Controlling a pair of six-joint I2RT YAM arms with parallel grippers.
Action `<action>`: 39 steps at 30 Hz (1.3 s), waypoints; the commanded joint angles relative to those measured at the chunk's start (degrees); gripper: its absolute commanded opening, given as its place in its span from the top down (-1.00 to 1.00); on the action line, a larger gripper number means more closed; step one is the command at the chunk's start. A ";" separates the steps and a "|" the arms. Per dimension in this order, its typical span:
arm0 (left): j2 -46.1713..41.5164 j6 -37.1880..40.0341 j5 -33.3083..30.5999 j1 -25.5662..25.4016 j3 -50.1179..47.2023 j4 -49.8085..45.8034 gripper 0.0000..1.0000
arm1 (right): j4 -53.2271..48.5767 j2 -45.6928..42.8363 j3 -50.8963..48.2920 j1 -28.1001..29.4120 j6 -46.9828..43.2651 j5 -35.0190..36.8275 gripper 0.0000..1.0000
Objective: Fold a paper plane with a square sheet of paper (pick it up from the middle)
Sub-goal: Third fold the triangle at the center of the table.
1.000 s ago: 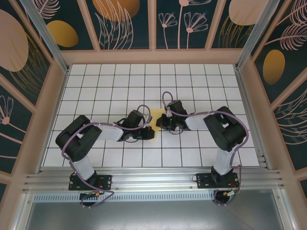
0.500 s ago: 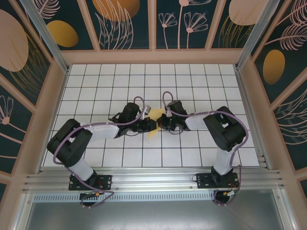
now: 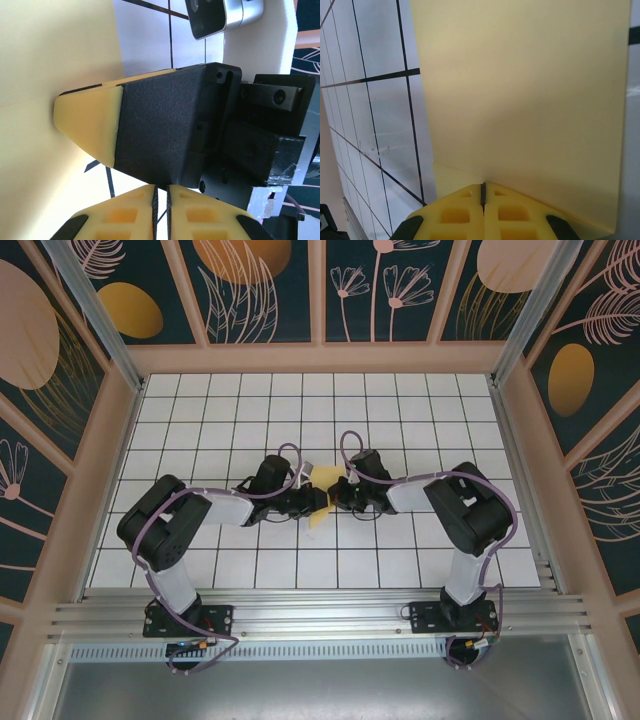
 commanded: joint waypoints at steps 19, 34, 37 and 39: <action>-0.40 3.25 -5.36 -0.73 -1.00 -5.62 1.00 | -2.89 2.90 -1.13 0.39 1.31 4.55 0.91; 3.22 6.25 -4.96 -0.83 3.55 -8.99 1.00 | -3.04 3.66 -0.82 0.51 1.57 4.82 0.91; 4.53 8.06 -7.05 -0.92 5.45 -12.98 1.00 | -3.47 3.84 -0.47 0.56 1.49 4.90 0.91; 5.52 8.98 -6.41 -0.91 6.49 -14.08 1.00 | -3.70 3.92 -0.34 0.53 1.43 5.07 0.91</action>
